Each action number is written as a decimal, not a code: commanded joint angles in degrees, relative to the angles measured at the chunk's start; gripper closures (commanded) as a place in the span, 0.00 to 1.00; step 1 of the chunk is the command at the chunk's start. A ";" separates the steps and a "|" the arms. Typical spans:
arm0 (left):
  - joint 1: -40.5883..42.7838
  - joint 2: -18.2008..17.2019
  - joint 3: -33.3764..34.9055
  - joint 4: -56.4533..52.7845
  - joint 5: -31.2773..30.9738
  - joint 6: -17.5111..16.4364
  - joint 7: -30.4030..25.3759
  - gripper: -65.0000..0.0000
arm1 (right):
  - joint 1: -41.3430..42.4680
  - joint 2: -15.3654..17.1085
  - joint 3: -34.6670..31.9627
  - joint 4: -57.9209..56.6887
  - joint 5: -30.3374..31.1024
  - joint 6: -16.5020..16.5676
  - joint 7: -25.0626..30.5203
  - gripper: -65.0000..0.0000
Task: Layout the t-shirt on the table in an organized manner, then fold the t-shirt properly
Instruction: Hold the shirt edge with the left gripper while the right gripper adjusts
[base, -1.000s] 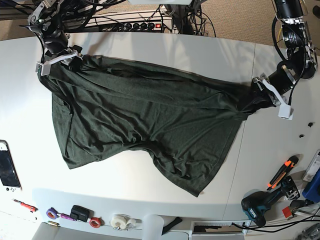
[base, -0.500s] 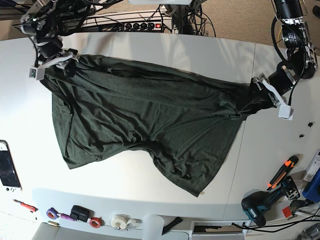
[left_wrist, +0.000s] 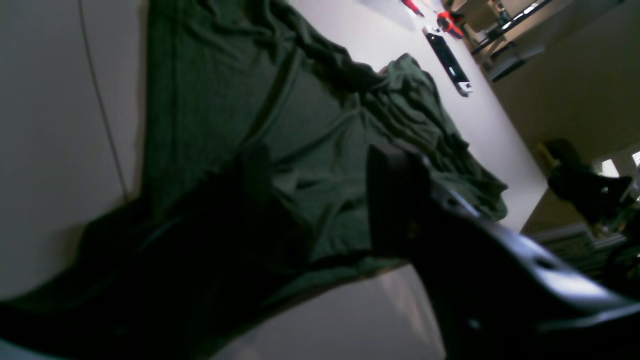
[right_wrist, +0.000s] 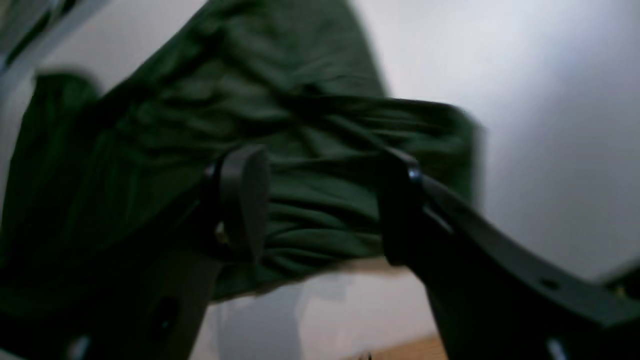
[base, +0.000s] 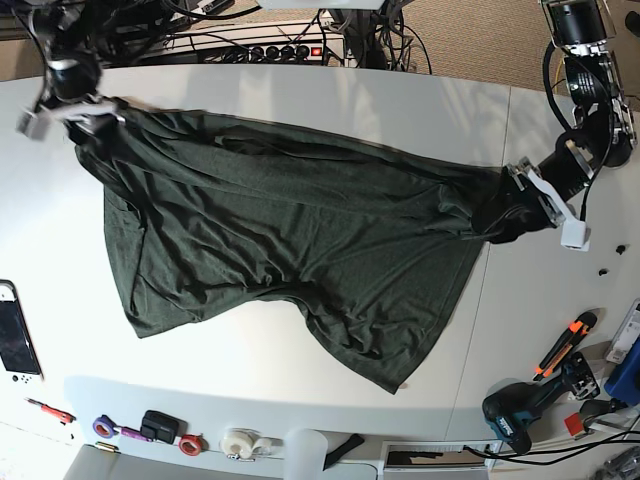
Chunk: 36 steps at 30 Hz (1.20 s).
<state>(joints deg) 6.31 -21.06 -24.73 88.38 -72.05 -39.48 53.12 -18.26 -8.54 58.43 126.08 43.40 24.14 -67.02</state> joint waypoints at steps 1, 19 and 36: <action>-1.20 -0.50 -0.24 0.90 -1.70 -0.52 -1.22 0.50 | -0.68 0.59 1.90 0.13 0.35 -0.92 1.46 0.48; -5.20 -0.22 -0.20 0.90 -1.70 -0.52 -0.37 0.50 | -2.45 0.59 4.92 -22.47 13.14 3.48 -1.88 0.48; -5.20 -0.28 -0.20 0.90 -1.70 -0.52 0.07 0.50 | 3.04 0.61 4.92 -24.59 9.79 2.67 -1.31 0.81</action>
<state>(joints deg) 2.02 -20.49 -24.71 88.38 -72.23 -39.48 54.04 -15.14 -8.45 63.20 100.77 52.14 26.55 -69.19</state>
